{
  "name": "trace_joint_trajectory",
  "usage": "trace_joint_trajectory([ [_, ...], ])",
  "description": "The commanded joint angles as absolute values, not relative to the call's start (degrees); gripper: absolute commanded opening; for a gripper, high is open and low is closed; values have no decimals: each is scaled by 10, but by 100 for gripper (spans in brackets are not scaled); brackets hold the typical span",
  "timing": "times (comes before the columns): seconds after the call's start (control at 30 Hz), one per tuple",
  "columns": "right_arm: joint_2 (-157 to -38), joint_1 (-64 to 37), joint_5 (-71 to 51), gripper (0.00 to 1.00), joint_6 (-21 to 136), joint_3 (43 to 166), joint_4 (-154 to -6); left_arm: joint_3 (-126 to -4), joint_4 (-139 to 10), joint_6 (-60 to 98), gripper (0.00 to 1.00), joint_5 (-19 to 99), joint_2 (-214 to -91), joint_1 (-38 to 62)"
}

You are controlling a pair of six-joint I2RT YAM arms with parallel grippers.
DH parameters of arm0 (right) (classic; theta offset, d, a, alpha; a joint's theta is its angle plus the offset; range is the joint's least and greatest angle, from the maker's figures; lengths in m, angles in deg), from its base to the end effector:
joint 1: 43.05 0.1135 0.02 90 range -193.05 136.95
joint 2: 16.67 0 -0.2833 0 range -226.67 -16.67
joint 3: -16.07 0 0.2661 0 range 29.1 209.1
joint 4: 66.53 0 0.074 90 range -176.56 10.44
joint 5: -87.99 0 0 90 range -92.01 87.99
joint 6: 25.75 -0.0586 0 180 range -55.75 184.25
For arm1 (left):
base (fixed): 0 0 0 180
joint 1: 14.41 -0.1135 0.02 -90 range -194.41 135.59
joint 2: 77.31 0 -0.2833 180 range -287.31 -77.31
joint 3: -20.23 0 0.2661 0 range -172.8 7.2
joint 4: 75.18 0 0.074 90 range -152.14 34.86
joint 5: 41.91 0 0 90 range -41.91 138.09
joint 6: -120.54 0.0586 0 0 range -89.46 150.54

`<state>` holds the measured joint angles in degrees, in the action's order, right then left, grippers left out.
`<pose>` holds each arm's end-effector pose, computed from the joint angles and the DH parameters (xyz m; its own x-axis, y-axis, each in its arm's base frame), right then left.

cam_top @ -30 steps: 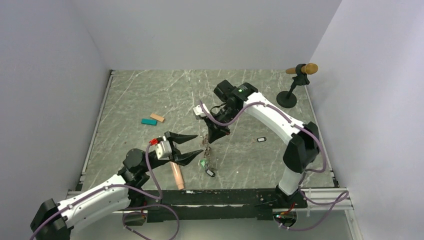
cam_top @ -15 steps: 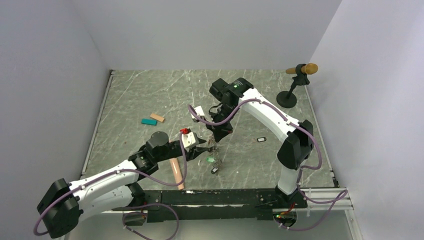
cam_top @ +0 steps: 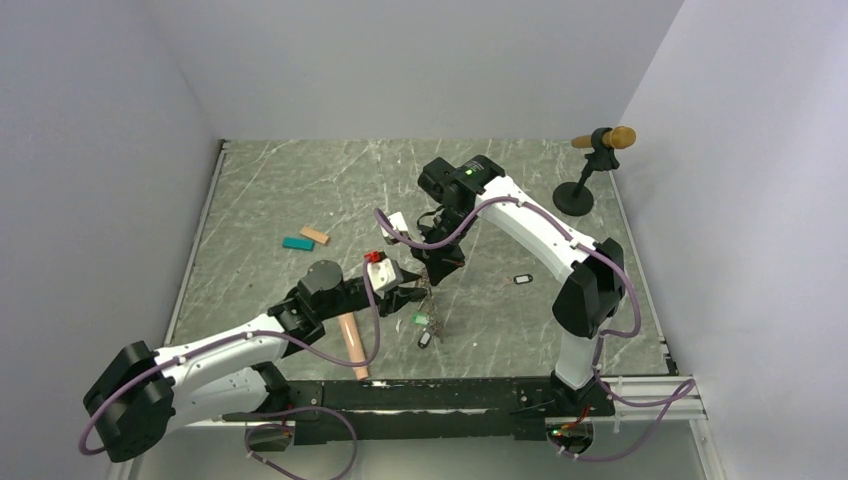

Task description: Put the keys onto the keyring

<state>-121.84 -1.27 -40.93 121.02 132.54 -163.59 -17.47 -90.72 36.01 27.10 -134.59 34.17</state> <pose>0.2468 0.2699 0.3198 0.0551 -0.8235 -0.5646 -0.9251 -0.2548 0.2815 0.1470 -0.1983 0.2536 0.0429 0.0859 -0.9954 0.9367 0.3431 0.0700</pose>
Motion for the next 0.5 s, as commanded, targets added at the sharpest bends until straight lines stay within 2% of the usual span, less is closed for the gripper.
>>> trace_joint_trajectory([
  [0.0,-1214,-10,-433,0,1202,1344,-1642,-189,-968,340,36,272,-1358,347],
  [0.13,-1212,-10,-443,0,1201,1340,-1639,-185,-981,334,32,272,-1364,348],
  [0.37,-1211,-10,-452,0,1195,1340,-1629,-197,-969,329,18,248,-1382,348],
  [0.47,-1206,-10,-455,0,1190,1336,-1619,-203,-958,327,15,239,-1387,347],
])
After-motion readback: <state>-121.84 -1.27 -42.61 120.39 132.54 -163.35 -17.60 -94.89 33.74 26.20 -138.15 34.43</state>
